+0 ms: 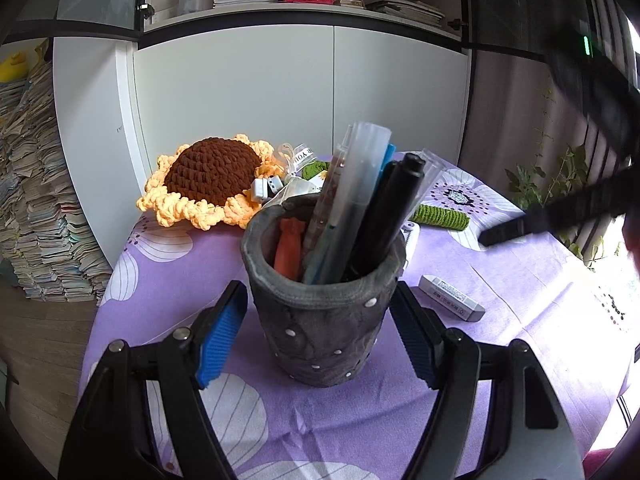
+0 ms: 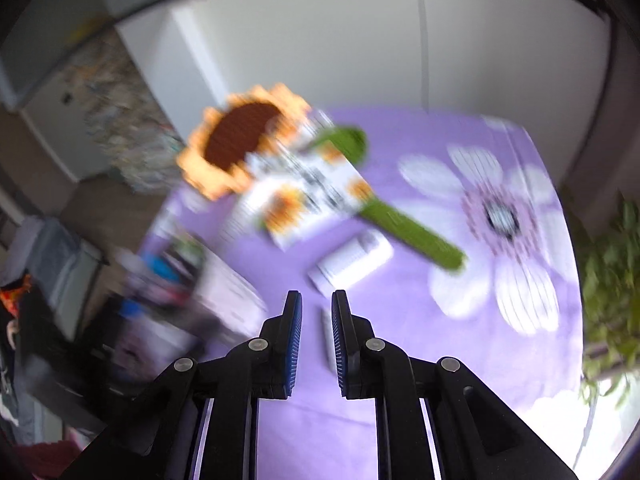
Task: Organize stationery
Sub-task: 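Move the right gripper to the white eraser and grasp it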
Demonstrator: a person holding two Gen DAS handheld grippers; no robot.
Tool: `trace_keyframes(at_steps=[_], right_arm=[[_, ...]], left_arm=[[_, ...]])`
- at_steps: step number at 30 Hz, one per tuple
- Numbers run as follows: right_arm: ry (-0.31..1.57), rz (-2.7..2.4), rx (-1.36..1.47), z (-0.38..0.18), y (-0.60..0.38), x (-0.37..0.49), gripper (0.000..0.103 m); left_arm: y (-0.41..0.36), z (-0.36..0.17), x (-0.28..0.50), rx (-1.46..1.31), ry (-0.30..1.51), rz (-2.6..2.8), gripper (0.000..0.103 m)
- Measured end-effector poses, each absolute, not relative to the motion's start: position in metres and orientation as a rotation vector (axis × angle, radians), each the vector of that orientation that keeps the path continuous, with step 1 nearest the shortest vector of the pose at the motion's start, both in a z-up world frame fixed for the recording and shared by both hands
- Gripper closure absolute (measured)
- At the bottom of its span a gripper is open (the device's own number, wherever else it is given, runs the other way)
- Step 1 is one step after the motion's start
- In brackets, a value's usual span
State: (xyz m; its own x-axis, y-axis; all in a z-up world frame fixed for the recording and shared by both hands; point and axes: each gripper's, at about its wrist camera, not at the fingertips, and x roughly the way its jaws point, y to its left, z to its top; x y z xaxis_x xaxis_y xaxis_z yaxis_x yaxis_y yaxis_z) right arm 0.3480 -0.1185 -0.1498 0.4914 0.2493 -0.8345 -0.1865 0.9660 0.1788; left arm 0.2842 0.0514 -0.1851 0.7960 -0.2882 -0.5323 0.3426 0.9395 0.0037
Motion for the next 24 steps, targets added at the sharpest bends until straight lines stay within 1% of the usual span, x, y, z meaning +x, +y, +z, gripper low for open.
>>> trace_keyframes(at_steps=[4,9,11,12,13,18,24], right_arm=[[1.123,0.235,0.109,-0.195,-0.136,0.340,0.089],[1.093,0.277,0.116,-0.206,-0.135,0.326,0.088],[1.073,0.297,0.101,-0.203,-0.130,0.322,0.079],[1.062,0.304,0.094,-0.202,-0.128,0.322,0.073],[1.053,0.309,0.086,-0.201,-0.125,0.322,0.070],[1.059,0.296,0.051,-0.212,-0.115,0.331,0.070],[1.085,0.263,0.225,-0.221,-0.147,0.341,0.070]], left_arm=[[0.052,-0.185,0.284,0.101,0.557,-0.339,0.030],[0.052,-0.185,0.284,0.098,0.564,-0.338,0.030],[0.052,-0.185,0.284,0.099,0.564,-0.337,0.030],[0.052,-0.185,0.284,0.098,0.564,-0.337,0.030],[0.052,-0.185,0.284,0.098,0.564,-0.337,0.030],[0.052,-0.185,0.285,0.098,0.565,-0.338,0.030],[0.052,-0.185,0.285,0.098,0.565,-0.338,0.030]])
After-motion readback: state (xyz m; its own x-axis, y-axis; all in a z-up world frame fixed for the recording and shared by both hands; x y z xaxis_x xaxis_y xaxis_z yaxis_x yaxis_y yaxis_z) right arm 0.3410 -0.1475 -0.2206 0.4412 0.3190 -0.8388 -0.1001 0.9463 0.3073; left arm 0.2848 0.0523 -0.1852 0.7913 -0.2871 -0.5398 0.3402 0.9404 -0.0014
